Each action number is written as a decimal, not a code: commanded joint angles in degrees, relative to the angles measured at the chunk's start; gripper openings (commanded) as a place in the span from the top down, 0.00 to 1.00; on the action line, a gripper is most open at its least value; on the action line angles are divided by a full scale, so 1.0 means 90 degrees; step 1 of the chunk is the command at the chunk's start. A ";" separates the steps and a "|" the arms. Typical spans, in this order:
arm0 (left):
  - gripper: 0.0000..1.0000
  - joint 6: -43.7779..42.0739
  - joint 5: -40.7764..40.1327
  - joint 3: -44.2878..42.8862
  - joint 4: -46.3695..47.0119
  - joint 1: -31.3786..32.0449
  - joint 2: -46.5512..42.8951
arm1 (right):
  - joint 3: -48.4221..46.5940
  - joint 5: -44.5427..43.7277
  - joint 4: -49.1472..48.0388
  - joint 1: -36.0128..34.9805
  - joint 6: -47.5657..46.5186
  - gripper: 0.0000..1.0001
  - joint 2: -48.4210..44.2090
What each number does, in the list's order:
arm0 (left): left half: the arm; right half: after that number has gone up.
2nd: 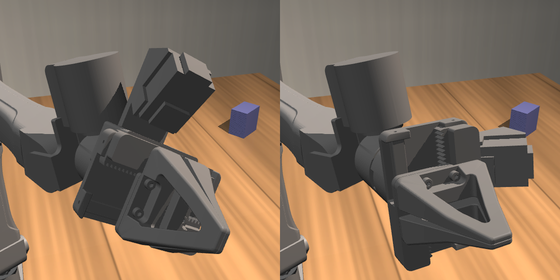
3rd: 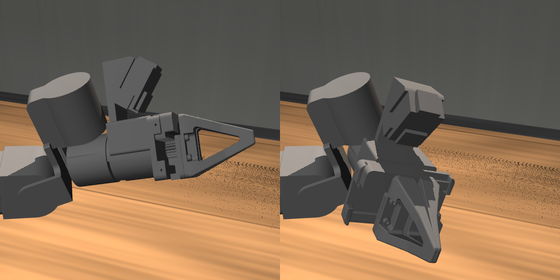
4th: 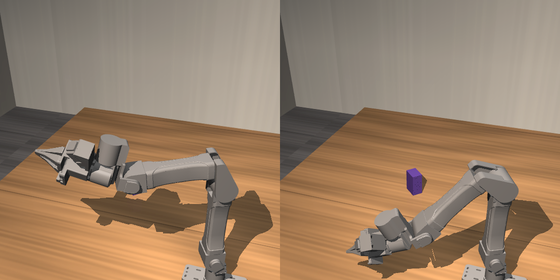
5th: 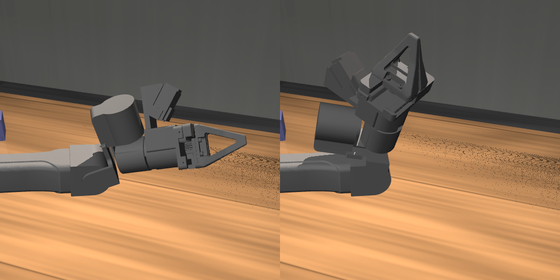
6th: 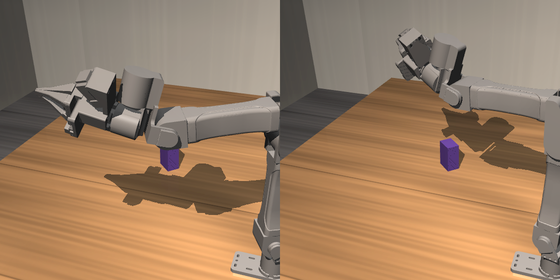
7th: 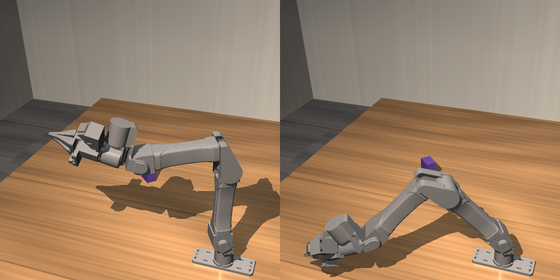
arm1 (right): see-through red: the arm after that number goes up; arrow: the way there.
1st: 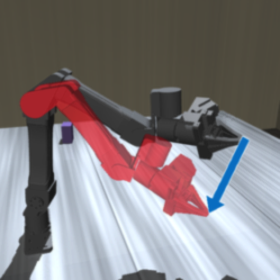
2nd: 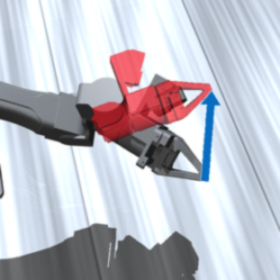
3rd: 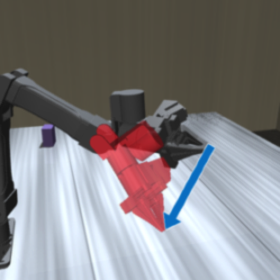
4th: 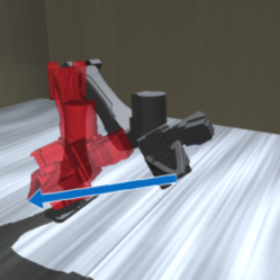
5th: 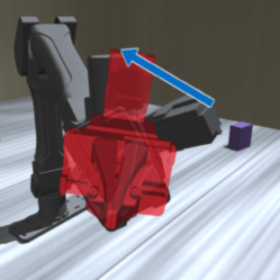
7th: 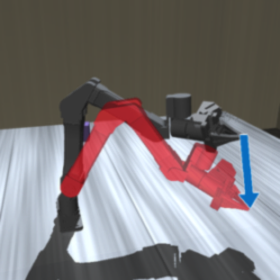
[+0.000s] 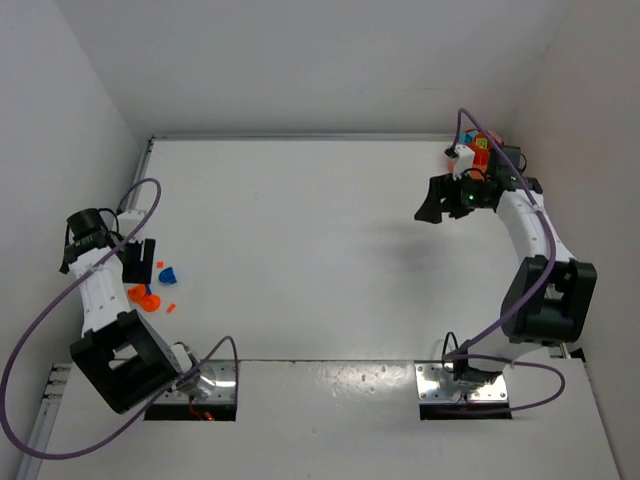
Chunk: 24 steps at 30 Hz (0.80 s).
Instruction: Sort the legos into containers by color
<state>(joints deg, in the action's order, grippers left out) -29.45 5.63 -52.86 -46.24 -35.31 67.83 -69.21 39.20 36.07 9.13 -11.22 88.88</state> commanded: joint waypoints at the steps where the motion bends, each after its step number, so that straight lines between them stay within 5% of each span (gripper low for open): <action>1: 0.30 -0.0584 0.0428 0.0130 0.0069 -0.0090 0.0226 | -0.0035 0.0557 0.0024 -0.0047 0.0114 0.11 0.0163; 11: 0.47 -0.0849 0.0693 0.0248 0.0343 -0.0509 0.0891 | -0.0026 0.0439 0.0044 -0.0291 0.0300 0.12 0.0378; 24: 0.34 -0.1923 0.1151 -0.0406 0.0011 -0.1262 0.2267 | -0.0025 0.0264 0.0103 -0.0526 0.0300 0.12 0.0495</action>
<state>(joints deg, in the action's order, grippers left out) -43.70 12.53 -53.84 -44.64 -45.76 87.18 -69.19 40.91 37.63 4.80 -8.73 93.41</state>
